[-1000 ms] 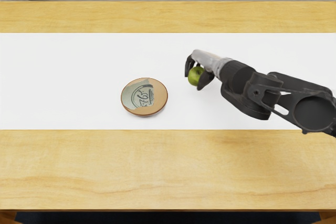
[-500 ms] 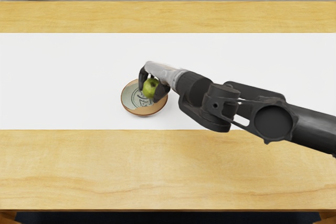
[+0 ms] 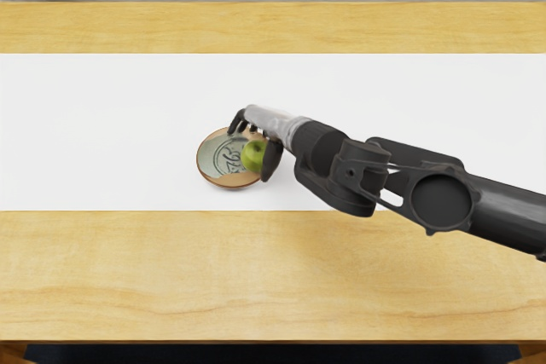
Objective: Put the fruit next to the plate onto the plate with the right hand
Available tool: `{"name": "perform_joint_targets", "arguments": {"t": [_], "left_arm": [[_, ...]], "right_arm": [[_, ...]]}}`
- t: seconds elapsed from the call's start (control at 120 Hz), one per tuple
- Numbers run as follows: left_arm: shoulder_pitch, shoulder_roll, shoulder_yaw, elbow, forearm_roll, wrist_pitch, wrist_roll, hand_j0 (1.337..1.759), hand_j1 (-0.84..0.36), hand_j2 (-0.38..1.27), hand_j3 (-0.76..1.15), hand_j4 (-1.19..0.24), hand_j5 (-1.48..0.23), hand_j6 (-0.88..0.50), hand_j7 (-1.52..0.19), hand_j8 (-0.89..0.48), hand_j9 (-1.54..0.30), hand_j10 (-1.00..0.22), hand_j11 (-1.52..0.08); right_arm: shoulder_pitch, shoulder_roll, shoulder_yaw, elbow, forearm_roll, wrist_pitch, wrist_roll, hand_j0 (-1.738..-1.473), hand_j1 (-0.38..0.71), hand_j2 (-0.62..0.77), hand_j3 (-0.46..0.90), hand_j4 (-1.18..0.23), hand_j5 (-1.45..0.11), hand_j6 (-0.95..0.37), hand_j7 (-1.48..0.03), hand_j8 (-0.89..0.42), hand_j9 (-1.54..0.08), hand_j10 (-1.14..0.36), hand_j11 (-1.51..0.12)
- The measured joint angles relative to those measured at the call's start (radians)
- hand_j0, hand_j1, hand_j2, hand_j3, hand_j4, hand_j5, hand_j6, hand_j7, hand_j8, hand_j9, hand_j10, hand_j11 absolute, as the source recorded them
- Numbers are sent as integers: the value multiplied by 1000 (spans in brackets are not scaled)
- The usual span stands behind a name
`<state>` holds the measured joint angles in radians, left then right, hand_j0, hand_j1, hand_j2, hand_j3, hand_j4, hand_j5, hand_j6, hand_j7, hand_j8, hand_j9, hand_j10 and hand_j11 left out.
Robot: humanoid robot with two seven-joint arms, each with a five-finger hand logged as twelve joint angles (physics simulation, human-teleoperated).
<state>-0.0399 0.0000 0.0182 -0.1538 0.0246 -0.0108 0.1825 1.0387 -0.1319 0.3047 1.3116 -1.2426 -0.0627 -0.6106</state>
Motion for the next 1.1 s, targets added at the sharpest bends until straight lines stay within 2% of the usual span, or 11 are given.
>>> {"name": "perform_joint_targets", "arguments": {"t": [0.092,0.2,0.325,0.433,0.5,0.6,0.75,1.1], "left_arm": [[0,0,0,0,0,0,0,1658,349,0,0,0,0,0,0,0,0,0,0],[0,0,0,0,0,0,0,1658,349,0,0,0,0,0,0,0,0,0,0],[0,0,0,0,0,0,0,1658,349,0,0,0,0,0,0,0,0,0,0],[2,0,0,-1,0,0,0,1658,349,0,0,0,0,0,0,0,0,0,0],[6,0,0,-3,0,-1,0,1658,349,0,0,0,0,0,0,0,0,0,0],[6,0,0,-2,0,-1,0,1658,349,0,0,0,0,0,0,0,0,0,0],[6,0,3,0,1,-1,0,1658,349,0,0,0,0,-1,0,0,0,0,0],[6,0,6,0,5,-2,0,1658,349,0,0,0,0,-1,0,0,0,0,0]], "right_arm": [[-12,-51,86,57,75,61,0,-1658,-144,52,0,-207,-306,-154,-284,-122,-306,-189,-308],[-74,-242,273,157,271,274,0,-1658,-229,31,0,-122,-180,-91,-167,-73,-180,-111,-181],[-213,-432,454,197,456,545,0,-1658,-284,17,0,-67,-98,-50,-91,-40,-98,-61,-98],[-371,-507,679,200,595,628,0,-1658,-311,10,0,-40,-57,-30,-53,-24,-58,-36,-58],[-431,-548,764,192,687,650,0,-1658,-322,8,0,-29,-41,-22,-38,-17,-42,-26,-42],[-472,-584,821,186,761,664,0,-1658,-333,5,0,-18,-25,-14,-24,-11,-25,-16,-26],[-491,-599,846,183,797,672,0,-1658,-342,3,0,-9,-12,-7,-11,-5,-12,-8,-12],[-498,-570,842,156,834,674,0,-1658,-348,1,0,-2,-2,-2,-2,-1,-2,-1,-2]]}}
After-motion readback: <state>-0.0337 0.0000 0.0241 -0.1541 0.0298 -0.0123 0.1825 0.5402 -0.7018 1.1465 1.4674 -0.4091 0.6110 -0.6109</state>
